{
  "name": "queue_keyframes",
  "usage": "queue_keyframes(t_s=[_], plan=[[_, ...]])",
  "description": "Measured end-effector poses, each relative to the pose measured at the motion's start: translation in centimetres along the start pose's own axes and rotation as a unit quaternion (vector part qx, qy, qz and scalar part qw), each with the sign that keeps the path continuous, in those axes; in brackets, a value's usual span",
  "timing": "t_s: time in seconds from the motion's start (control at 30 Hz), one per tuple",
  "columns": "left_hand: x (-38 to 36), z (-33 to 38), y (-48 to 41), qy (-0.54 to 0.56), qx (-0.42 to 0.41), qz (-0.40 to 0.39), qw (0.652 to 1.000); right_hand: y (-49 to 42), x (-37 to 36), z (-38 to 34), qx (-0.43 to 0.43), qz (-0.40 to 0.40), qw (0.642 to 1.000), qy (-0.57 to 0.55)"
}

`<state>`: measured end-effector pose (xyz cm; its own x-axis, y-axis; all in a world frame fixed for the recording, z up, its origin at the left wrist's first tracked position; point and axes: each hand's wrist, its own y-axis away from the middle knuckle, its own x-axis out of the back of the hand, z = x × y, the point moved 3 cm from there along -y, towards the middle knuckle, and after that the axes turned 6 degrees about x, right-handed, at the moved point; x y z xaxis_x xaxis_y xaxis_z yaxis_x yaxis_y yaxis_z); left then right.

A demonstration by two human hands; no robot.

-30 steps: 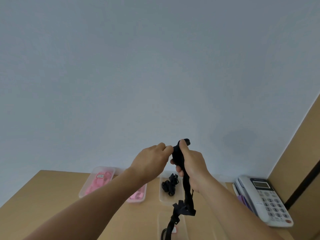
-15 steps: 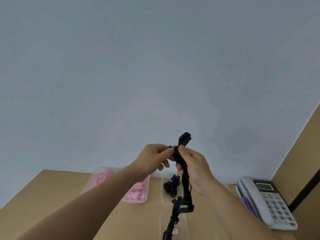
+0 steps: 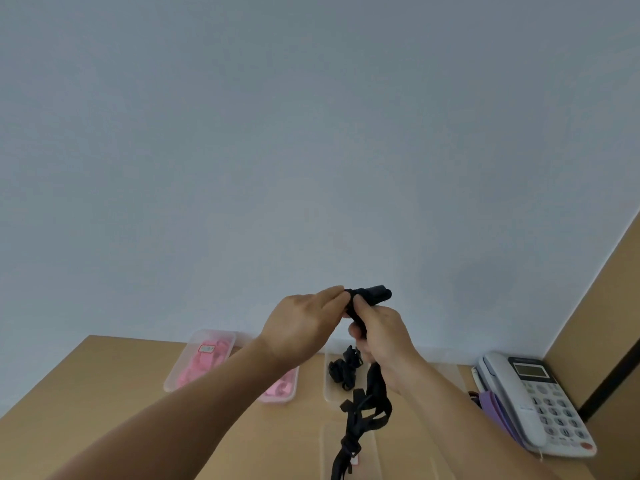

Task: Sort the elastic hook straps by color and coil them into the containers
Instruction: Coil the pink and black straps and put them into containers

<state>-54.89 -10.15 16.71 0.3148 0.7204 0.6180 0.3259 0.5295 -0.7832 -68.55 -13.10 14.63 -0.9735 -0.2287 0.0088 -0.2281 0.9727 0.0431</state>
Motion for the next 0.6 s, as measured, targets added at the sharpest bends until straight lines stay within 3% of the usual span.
queue_keyframes(t_s=[0.27, 0.37, 0.47, 0.53, 0.6], plan=[[-0.9, 0.1, 0.9, -0.049, -0.100, 0.037, 0.993, 0.0, 0.3, -0.4, -0.025, 0.012, 0.999, -0.045], [-1.2, 0.0, 1.5, -0.014, -0.079, 0.029, 0.996, 0.2, 0.2, 0.4, -0.065, 0.016, 0.991, -0.114], [-1.4, -0.1, 2.0, 0.166, 0.071, -0.013, 0.983, 0.3, 0.1, 0.7, -0.060, 0.023, 0.987, -0.146], [-1.3, -0.3, 1.8, 0.332, 0.229, -0.041, 0.914, 0.3, 0.4, 0.4, -0.035, 0.035, 0.990, -0.129], [-1.2, -0.7, 1.4, 0.394, 0.383, -0.068, 0.832, 0.4, 0.5, 0.1, -0.010, 0.039, 0.994, -0.103]])
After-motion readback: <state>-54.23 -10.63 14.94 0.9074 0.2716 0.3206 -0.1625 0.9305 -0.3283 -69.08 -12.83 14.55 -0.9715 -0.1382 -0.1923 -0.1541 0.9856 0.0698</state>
